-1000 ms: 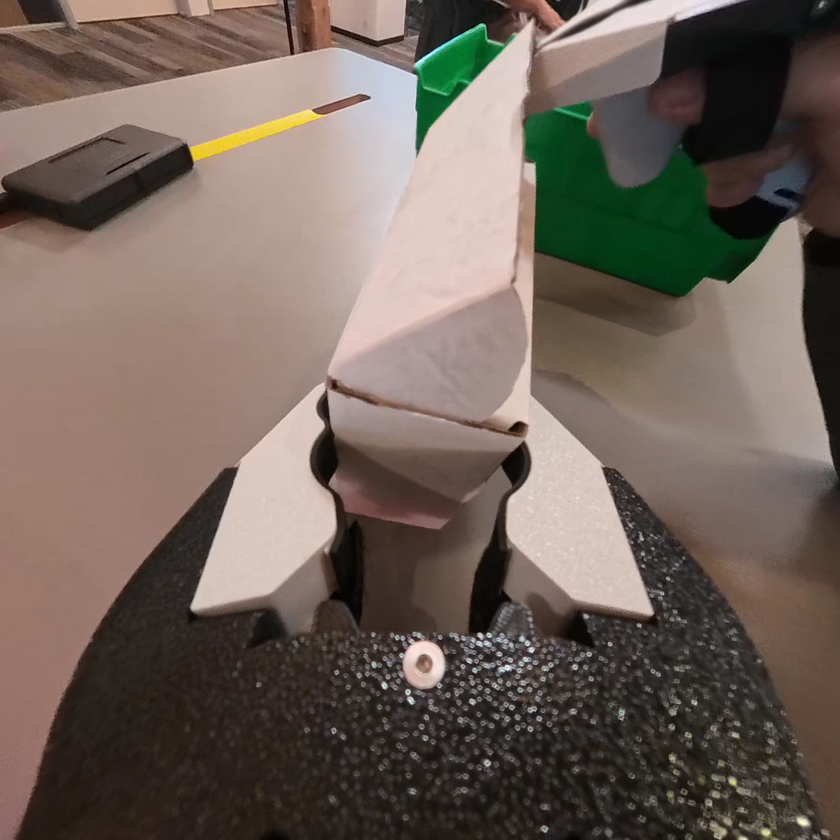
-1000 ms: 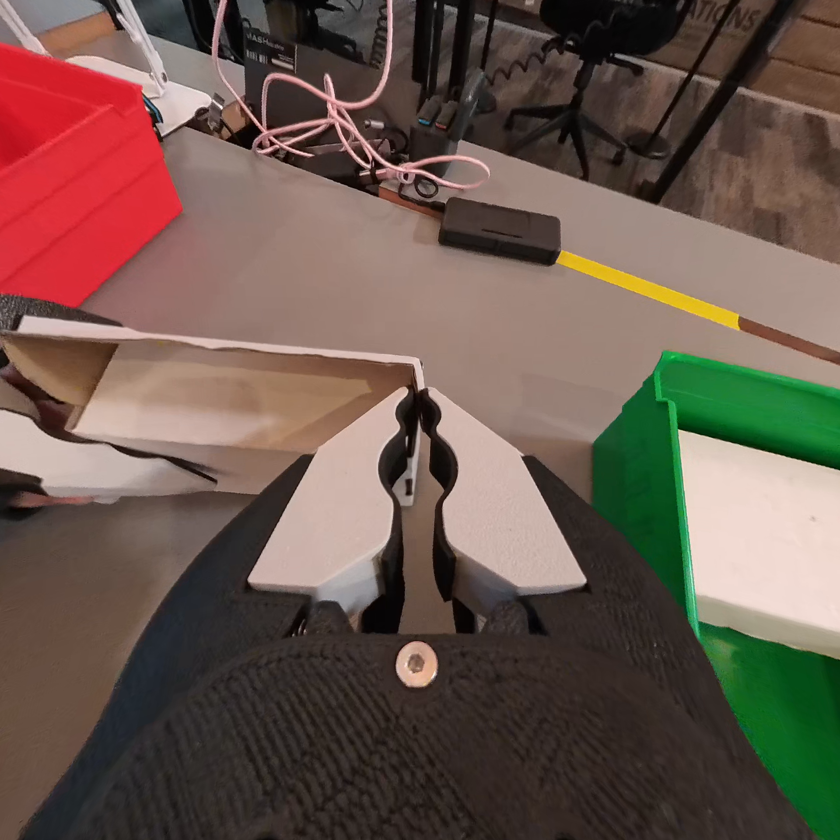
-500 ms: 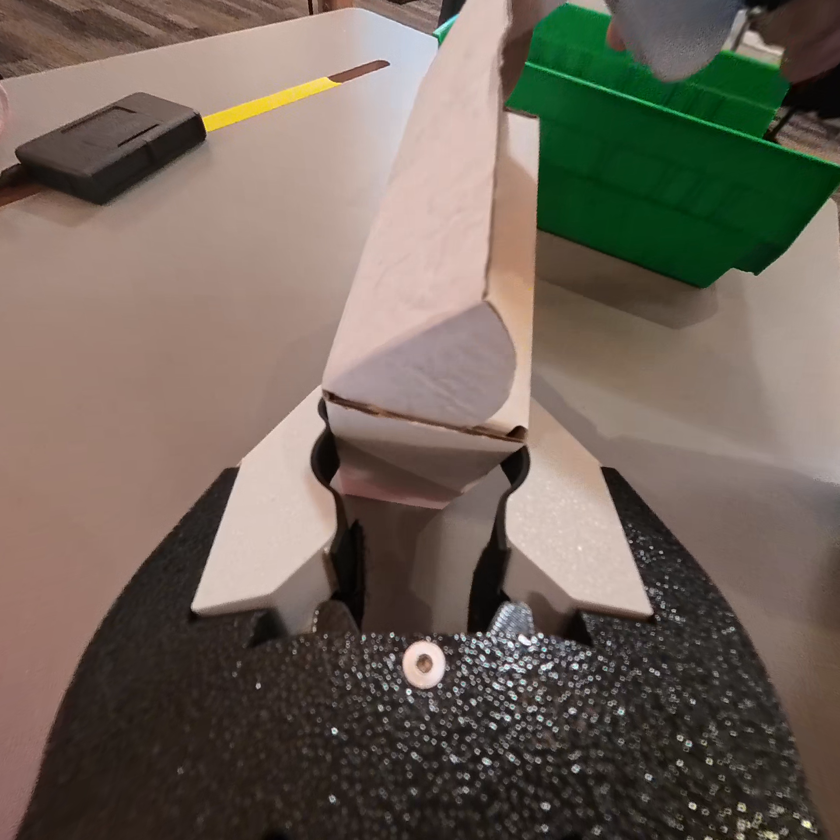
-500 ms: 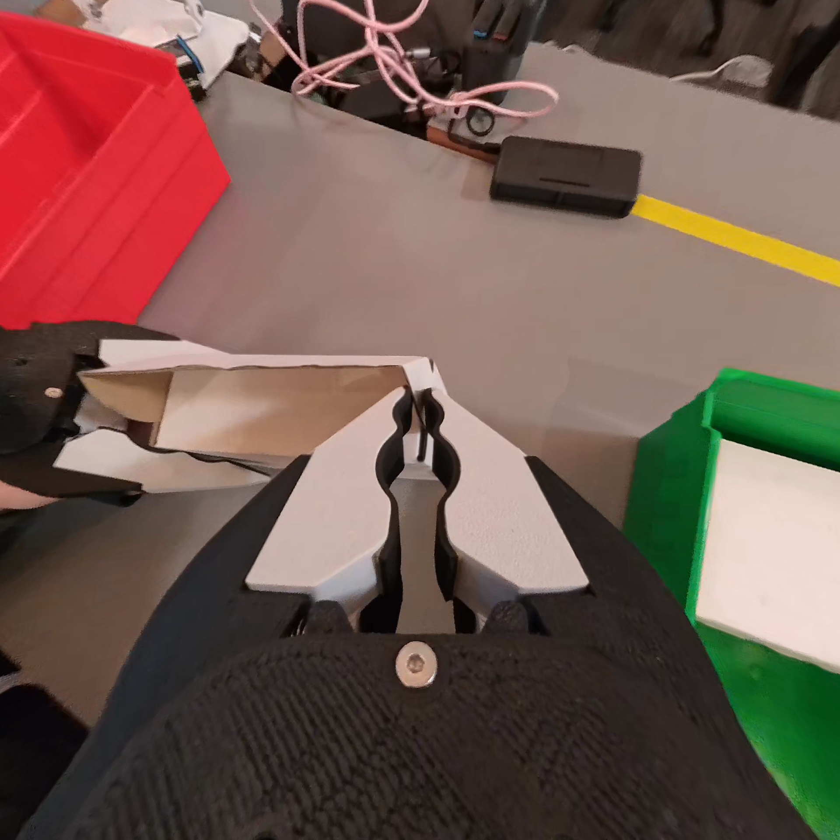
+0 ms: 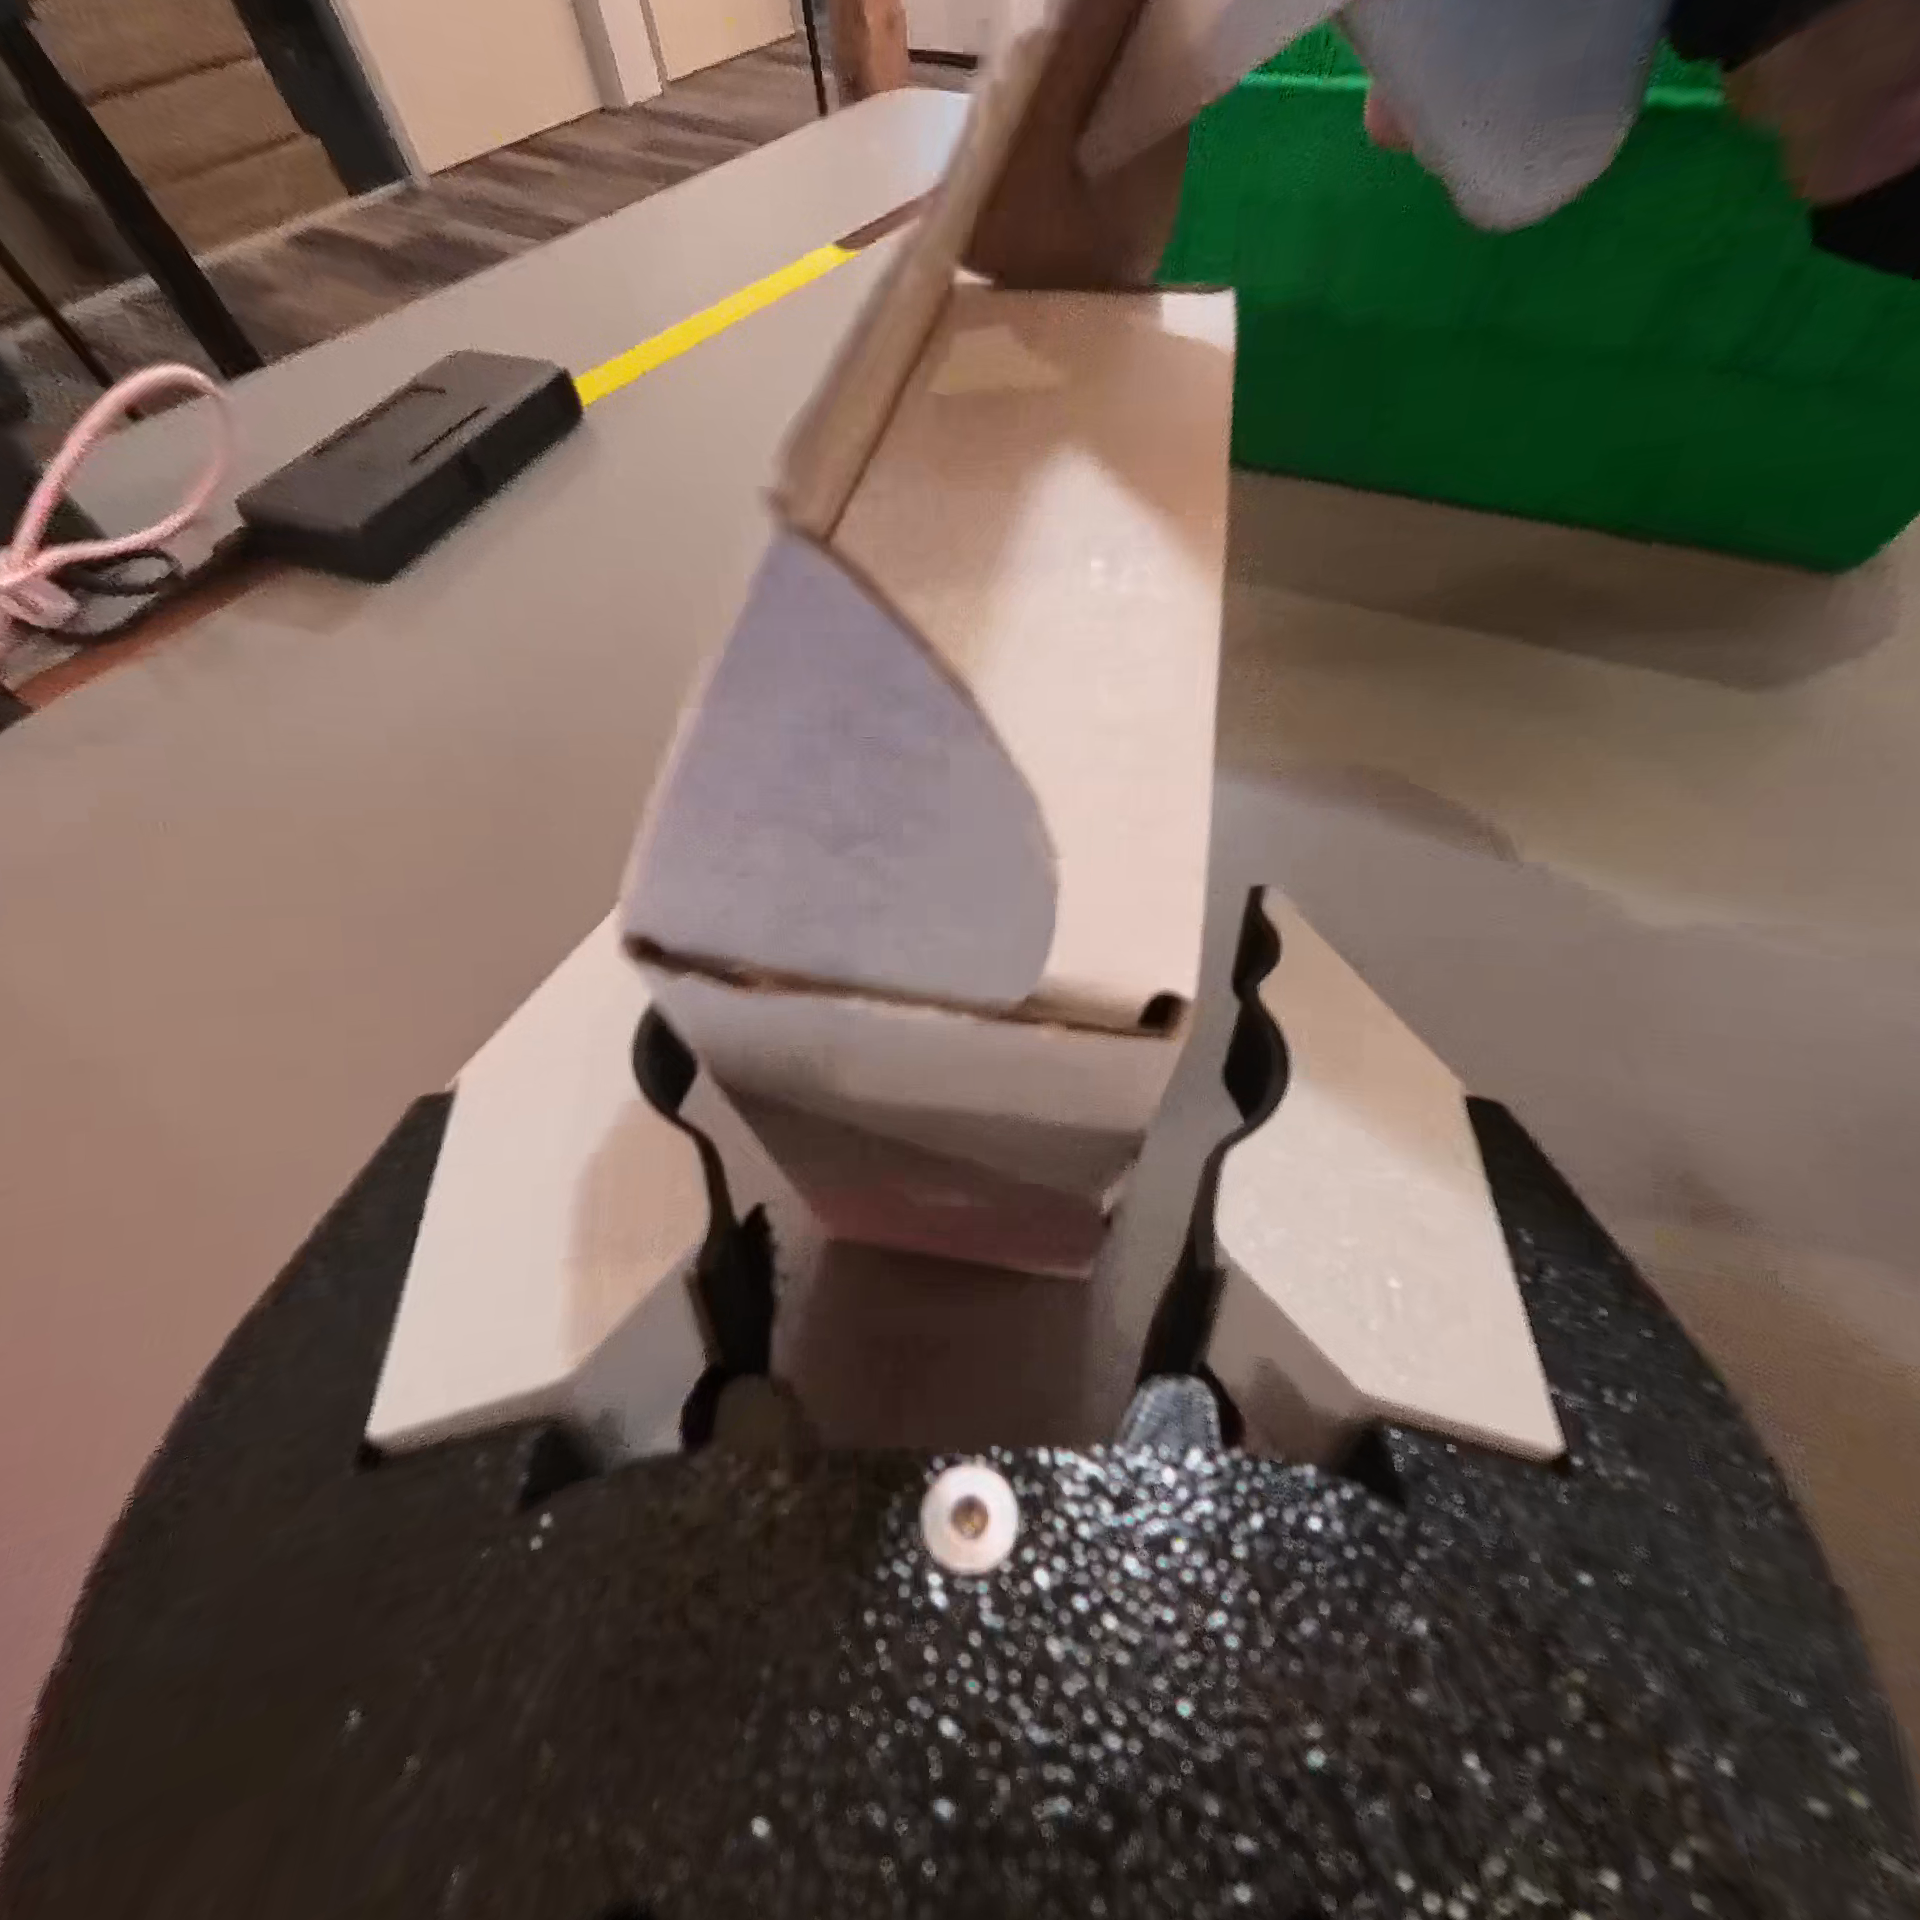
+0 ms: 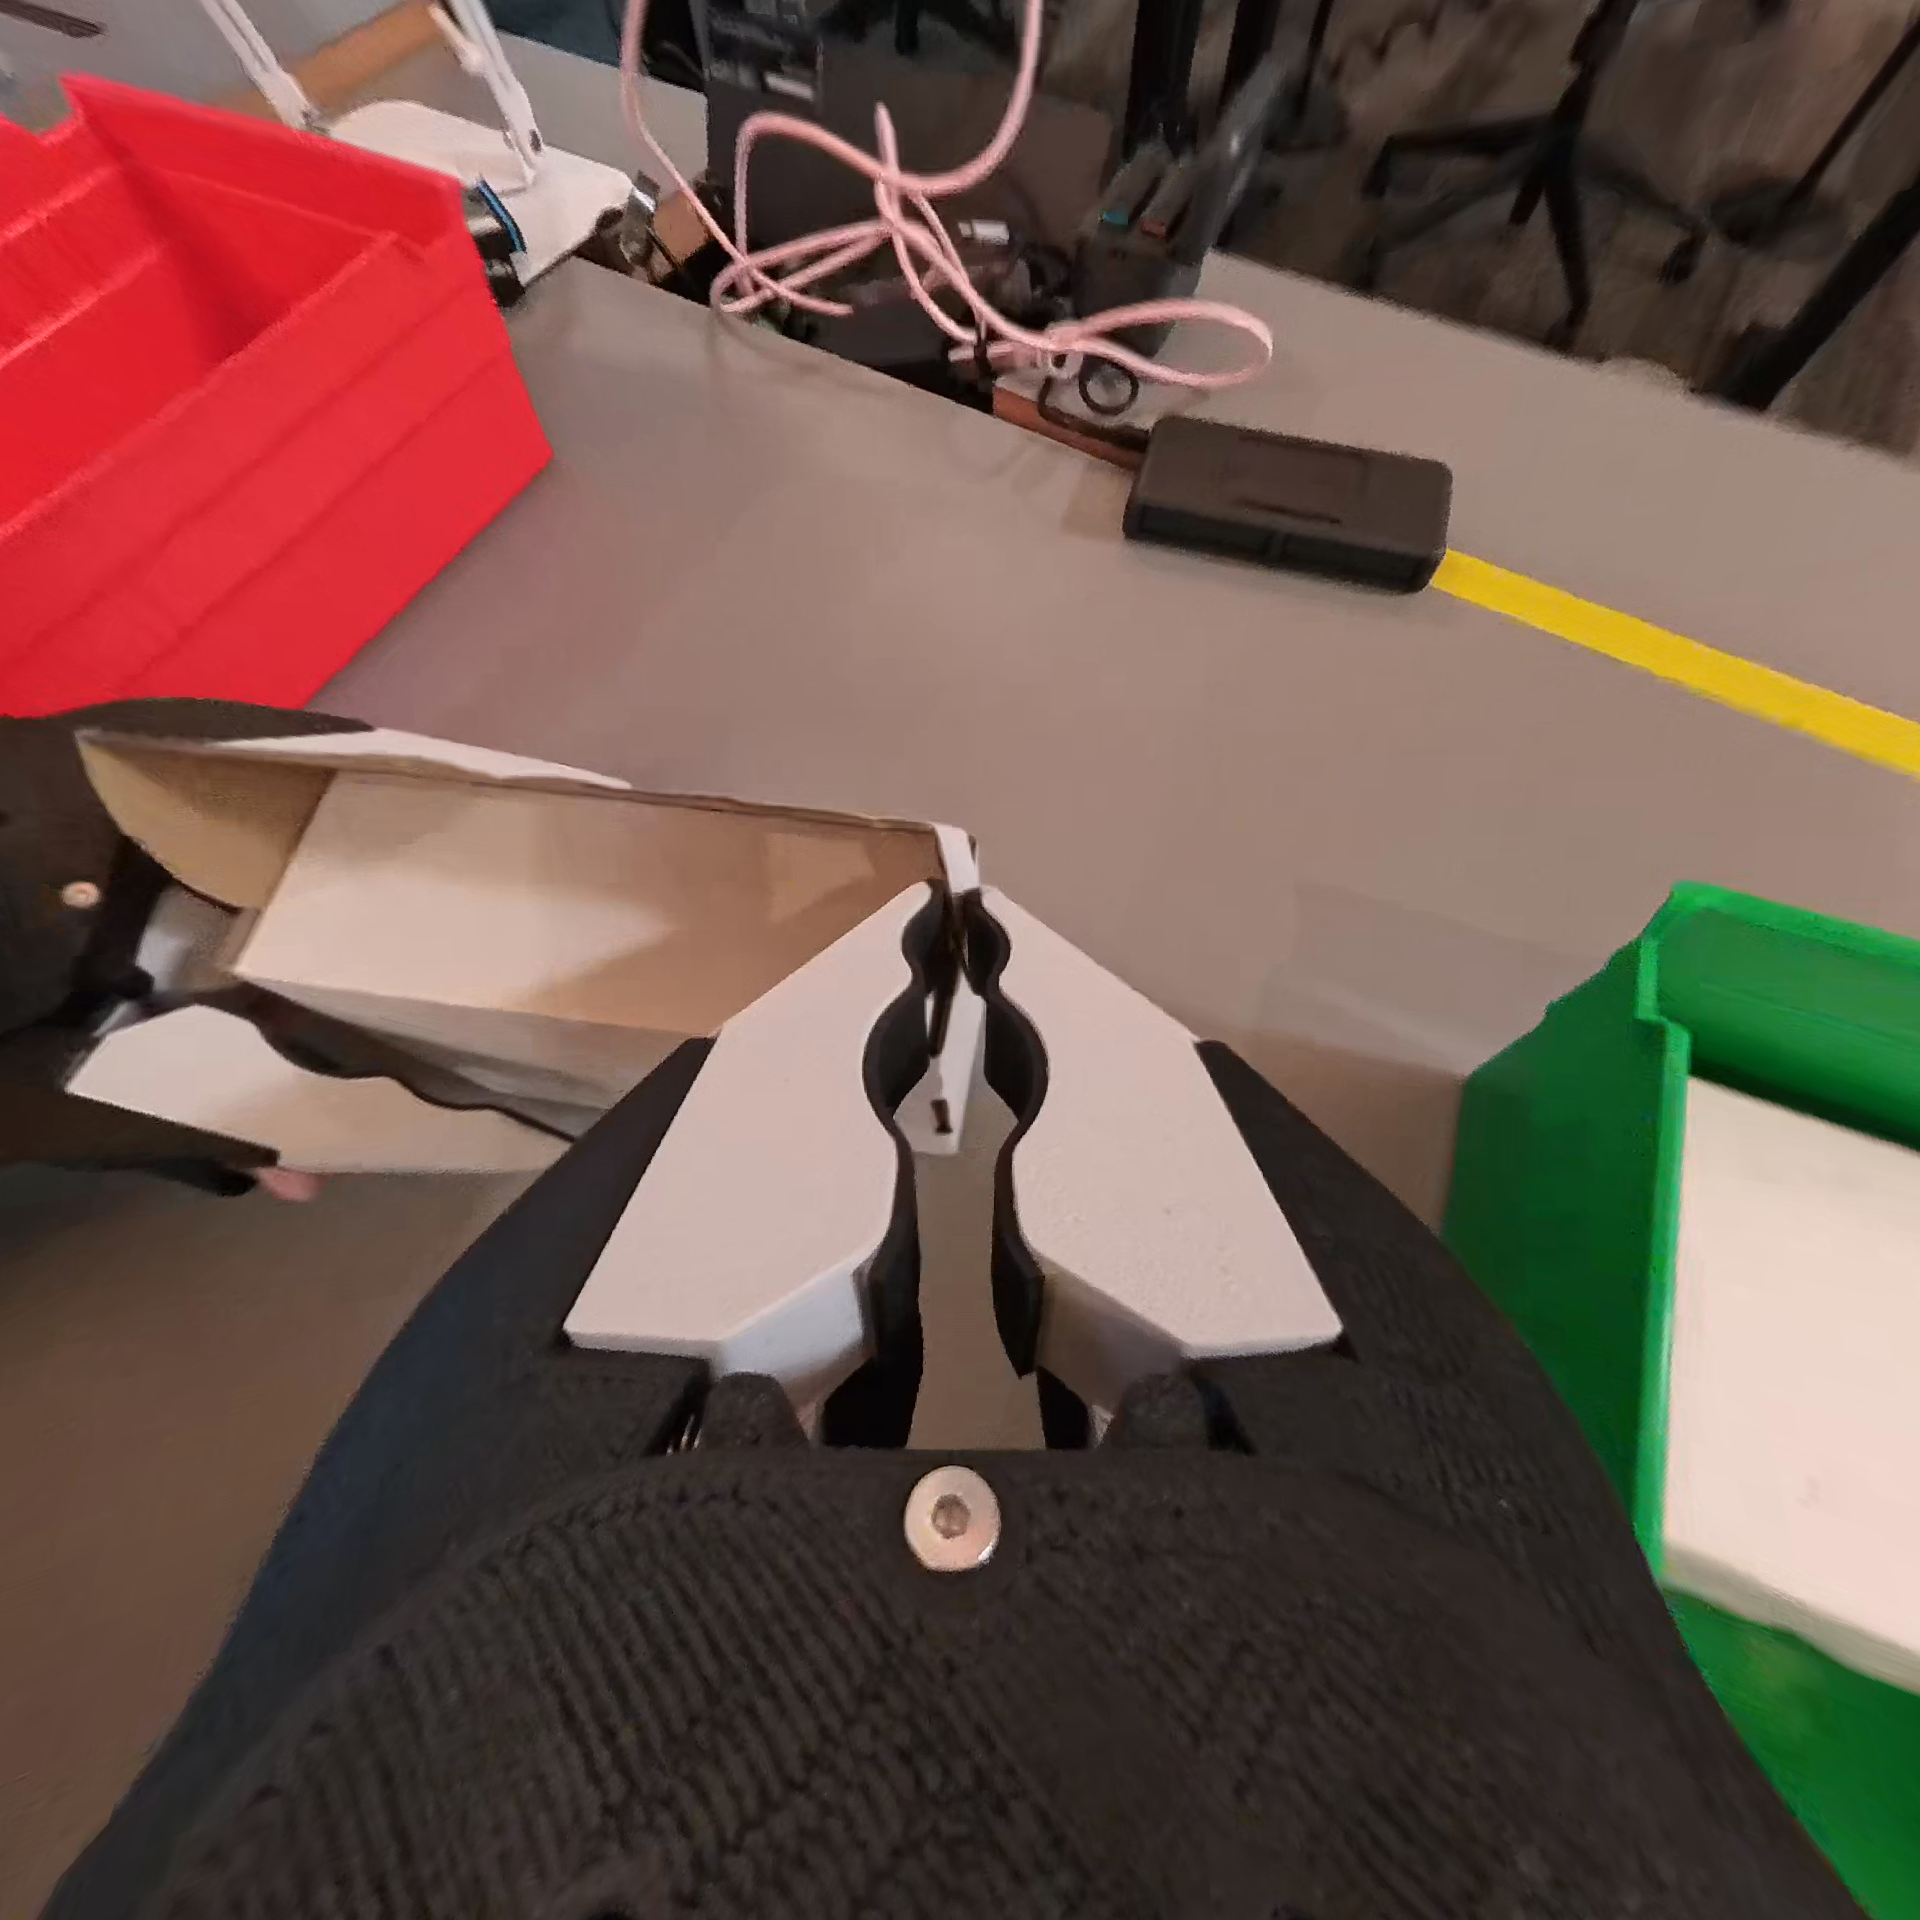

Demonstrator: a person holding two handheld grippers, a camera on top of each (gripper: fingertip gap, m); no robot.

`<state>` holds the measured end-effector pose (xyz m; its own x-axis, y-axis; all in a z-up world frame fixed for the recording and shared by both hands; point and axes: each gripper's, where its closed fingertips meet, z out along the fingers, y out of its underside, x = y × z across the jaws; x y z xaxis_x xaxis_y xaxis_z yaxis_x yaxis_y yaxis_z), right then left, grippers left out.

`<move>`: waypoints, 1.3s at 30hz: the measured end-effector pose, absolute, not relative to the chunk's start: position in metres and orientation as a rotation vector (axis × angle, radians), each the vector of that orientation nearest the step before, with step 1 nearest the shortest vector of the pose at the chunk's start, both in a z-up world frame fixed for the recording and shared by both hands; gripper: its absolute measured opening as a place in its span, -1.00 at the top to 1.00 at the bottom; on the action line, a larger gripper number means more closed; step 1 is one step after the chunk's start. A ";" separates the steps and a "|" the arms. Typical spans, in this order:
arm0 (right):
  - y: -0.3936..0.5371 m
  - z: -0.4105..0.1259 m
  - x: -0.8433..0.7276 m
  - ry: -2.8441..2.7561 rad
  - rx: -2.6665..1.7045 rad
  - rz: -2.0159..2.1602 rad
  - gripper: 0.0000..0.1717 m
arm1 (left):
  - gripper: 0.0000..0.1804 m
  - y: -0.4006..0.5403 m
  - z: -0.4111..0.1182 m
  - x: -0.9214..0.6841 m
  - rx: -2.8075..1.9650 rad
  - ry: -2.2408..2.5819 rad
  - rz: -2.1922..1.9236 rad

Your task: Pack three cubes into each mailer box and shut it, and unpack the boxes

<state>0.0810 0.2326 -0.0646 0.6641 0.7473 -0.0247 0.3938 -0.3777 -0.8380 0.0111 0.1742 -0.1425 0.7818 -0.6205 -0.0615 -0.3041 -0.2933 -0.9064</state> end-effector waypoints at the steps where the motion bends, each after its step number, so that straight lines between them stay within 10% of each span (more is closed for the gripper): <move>1: 0.231 -0.064 0.080 -0.906 -1.954 0.488 1.00 | -0.15 0.176 -0.145 0.013 -1.875 0.727 -0.335; 10: 0.227 -0.062 0.087 -0.922 -1.819 0.310 0.72 | 0.06 0.177 -0.145 0.008 -1.900 0.694 -0.454; 16: 0.225 -0.063 0.081 -0.947 -1.799 0.285 1.00 | 0.07 0.175 -0.146 0.008 -1.926 0.693 -0.477; 39: 0.231 -0.058 0.080 -0.769 -1.975 0.505 1.00 | 0.10 0.177 -0.154 0.005 -1.998 0.722 -0.284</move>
